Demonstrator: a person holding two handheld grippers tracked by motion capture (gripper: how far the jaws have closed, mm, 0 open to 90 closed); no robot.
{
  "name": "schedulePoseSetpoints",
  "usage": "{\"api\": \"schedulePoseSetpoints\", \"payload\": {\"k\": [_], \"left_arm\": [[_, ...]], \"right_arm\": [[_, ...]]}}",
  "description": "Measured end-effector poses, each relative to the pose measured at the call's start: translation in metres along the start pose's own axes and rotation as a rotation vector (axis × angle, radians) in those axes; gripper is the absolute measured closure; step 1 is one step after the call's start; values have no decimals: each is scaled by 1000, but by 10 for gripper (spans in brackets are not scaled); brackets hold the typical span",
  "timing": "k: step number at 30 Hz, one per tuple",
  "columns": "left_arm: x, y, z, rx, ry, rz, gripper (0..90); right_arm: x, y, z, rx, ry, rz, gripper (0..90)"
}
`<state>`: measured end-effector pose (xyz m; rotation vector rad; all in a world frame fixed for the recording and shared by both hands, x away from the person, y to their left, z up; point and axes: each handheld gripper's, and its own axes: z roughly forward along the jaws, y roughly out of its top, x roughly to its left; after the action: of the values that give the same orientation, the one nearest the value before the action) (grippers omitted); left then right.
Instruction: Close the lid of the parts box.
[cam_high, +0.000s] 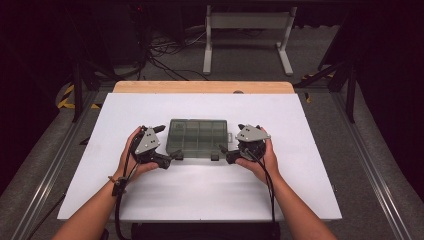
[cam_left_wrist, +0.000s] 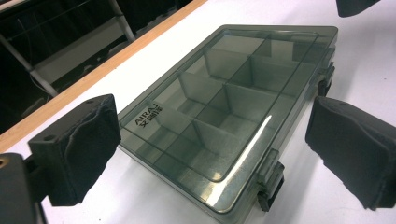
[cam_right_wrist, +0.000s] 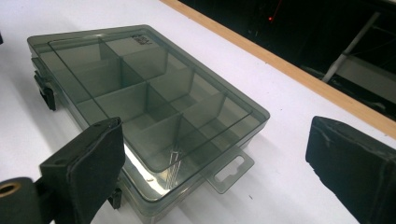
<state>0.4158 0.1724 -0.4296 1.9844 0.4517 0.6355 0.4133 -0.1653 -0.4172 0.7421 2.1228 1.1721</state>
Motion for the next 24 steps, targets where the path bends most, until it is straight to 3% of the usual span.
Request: {"api": "schedulePoseSetpoints", "payload": {"k": [8,24], "left_arm": [[-6,4,-5,-19,0,30,44],[-14,0,-34,-32,2,59,39]], "right_arm": [[2,-2,-10,-4,6,3,58],[0,-9,-34,-16,-4,11,57]]}}
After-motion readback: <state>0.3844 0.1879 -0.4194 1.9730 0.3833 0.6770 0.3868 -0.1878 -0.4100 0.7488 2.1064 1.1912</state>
